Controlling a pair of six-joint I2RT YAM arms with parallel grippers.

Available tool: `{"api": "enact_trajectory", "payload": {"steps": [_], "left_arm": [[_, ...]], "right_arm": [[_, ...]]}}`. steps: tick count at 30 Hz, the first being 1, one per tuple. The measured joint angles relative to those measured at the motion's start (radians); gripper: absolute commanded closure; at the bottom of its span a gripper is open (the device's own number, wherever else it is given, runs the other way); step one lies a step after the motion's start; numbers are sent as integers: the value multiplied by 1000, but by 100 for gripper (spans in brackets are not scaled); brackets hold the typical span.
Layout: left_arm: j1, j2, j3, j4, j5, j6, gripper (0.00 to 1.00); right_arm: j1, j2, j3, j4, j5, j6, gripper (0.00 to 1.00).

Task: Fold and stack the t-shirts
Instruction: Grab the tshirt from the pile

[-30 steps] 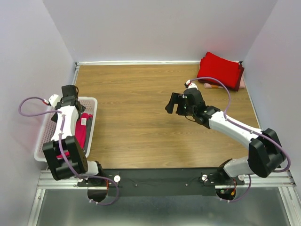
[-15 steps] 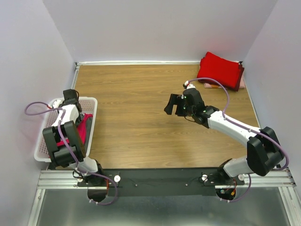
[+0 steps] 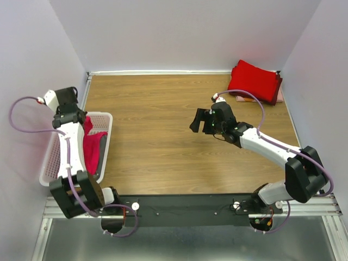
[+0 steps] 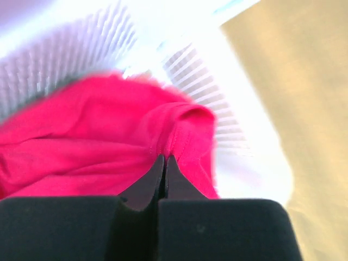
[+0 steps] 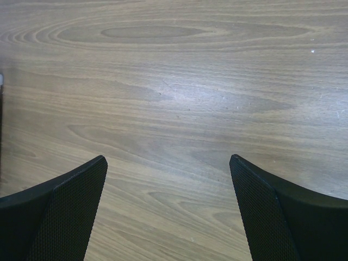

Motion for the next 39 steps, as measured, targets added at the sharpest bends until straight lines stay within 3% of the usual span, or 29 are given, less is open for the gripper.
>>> {"api": "enact_trajectory", "payload": {"steps": [9, 15, 22, 30, 39], "left_arm": [[-59, -170, 304, -27, 58, 63, 100], [-362, -121, 668, -27, 53, 82, 100], [-632, 7, 1013, -16, 53, 141, 100], [-871, 143, 1122, -5, 56, 178, 100], [-941, 447, 1143, 78, 202, 154, 100]], "right_arm": [[0, -1, 28, -4, 0, -2, 0], [0, -49, 62, -6, 8, -17, 0], [0, -146, 97, -6, 61, -42, 0], [0, -237, 101, -6, 107, -61, 0], [0, -333, 44, -2, 116, -64, 0]]}}
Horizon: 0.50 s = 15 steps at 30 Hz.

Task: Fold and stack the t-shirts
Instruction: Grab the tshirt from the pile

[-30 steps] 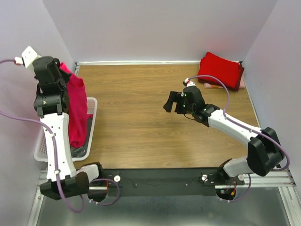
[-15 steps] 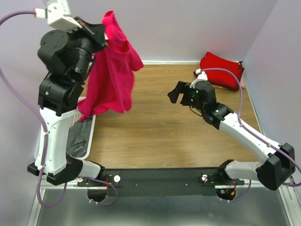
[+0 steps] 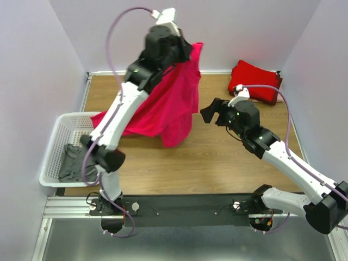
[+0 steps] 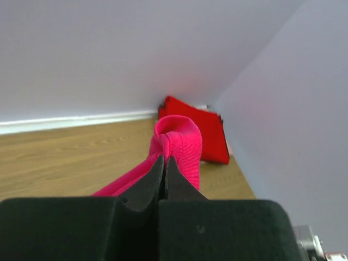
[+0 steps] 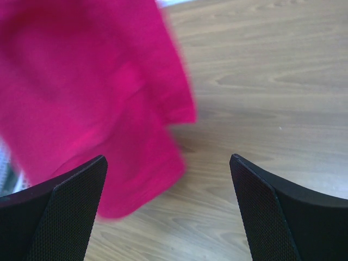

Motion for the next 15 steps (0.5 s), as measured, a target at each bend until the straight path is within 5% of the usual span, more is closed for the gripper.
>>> {"api": "enact_trajectory", "payload": {"steps": [5, 15], "left_arm": [[-24, 278, 150, 42, 154, -24, 100], [-43, 591, 173, 148, 401, -77, 100]], "right_arm": [[0, -29, -101, -4, 18, 12, 0], [0, -1, -302, -18, 53, 135, 0]]}}
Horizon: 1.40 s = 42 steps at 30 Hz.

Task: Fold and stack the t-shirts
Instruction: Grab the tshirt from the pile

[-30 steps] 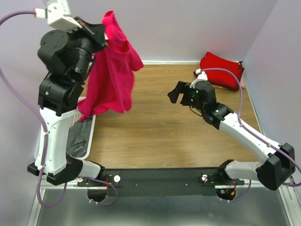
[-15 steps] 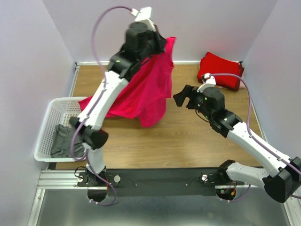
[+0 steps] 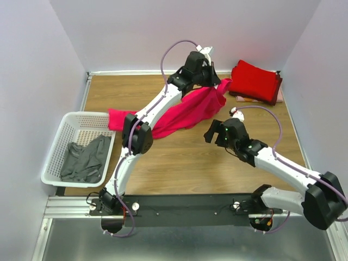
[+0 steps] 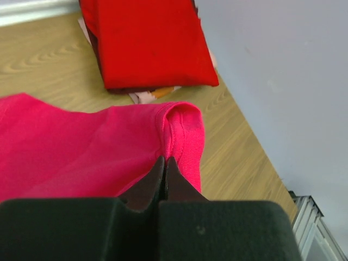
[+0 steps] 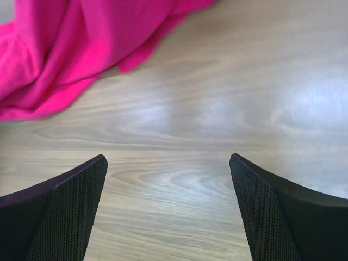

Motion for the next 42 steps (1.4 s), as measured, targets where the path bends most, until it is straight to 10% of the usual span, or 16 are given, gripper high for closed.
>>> {"api": "enact_trajectory", "payload": {"steps": [10, 18, 29, 42], "left_arm": [[21, 19, -38, 122, 2, -6, 98], [162, -16, -125, 179, -10, -7, 34], [300, -414, -618, 205, -225, -53, 38], [260, -860, -1315, 195, -403, -187, 45]], "right_arm": [[-8, 285, 89, -3, 168, 111, 13], [-42, 613, 377, 52, 219, 64, 25], [-187, 656, 397, 82, 185, 20, 44], [-175, 459, 159, 102, 121, 53, 34]]}}
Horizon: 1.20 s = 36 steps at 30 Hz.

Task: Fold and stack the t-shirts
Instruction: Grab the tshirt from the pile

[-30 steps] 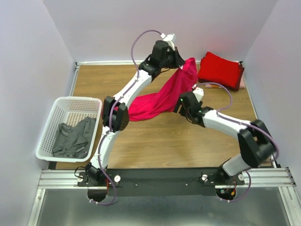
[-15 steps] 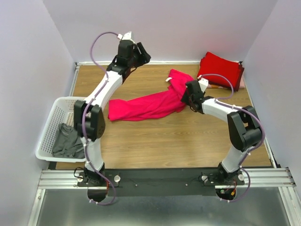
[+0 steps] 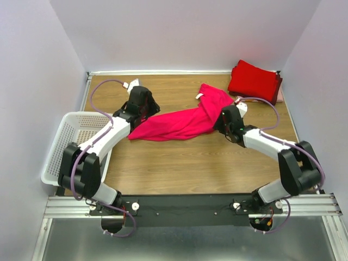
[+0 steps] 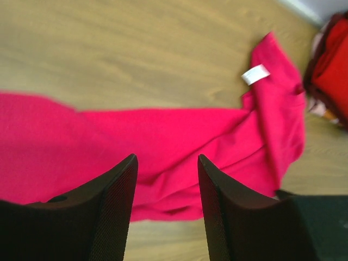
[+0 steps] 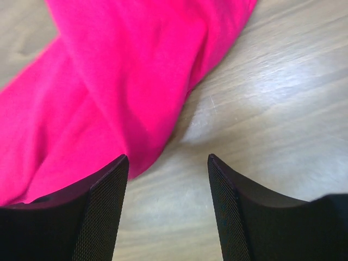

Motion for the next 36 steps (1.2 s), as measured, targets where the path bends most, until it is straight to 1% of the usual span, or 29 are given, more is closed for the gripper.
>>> {"api": "enact_trajectory", "payload": {"steps": [3, 6, 7, 9, 14, 18, 19, 20, 26, 36], "left_arm": [[-26, -41, -63, -26, -25, -21, 48], [-42, -70, -87, -48, -61, -43, 51], [-45, -74, -88, -55, -75, -50, 52], [-45, -77, -85, -69, -100, -60, 54], [-43, -72, -76, -106, -133, -68, 54], [-43, -58, -76, -117, -135, -71, 54], [-43, -54, -76, -119, -135, -71, 54], [-43, -51, -76, -121, -135, -71, 54], [-43, -40, -76, -124, -135, -70, 54], [-42, -27, -76, -126, -135, -59, 55]], "right_arm": [[0, -99, -42, 6, 18, 16, 40], [0, -130, -59, 23, 40, 34, 45], [0, -130, -65, 26, 45, 42, 51], [0, -130, -85, 26, 49, 57, 58], [0, -107, -104, 26, 50, 62, 57], [0, -56, -103, 27, 49, 62, 51], [0, -40, -101, 27, 49, 61, 48], [0, -24, -97, 27, 49, 60, 48], [-5, 69, -34, 45, 47, 54, 47], [-11, 122, 38, 73, 42, 52, 46]]}}
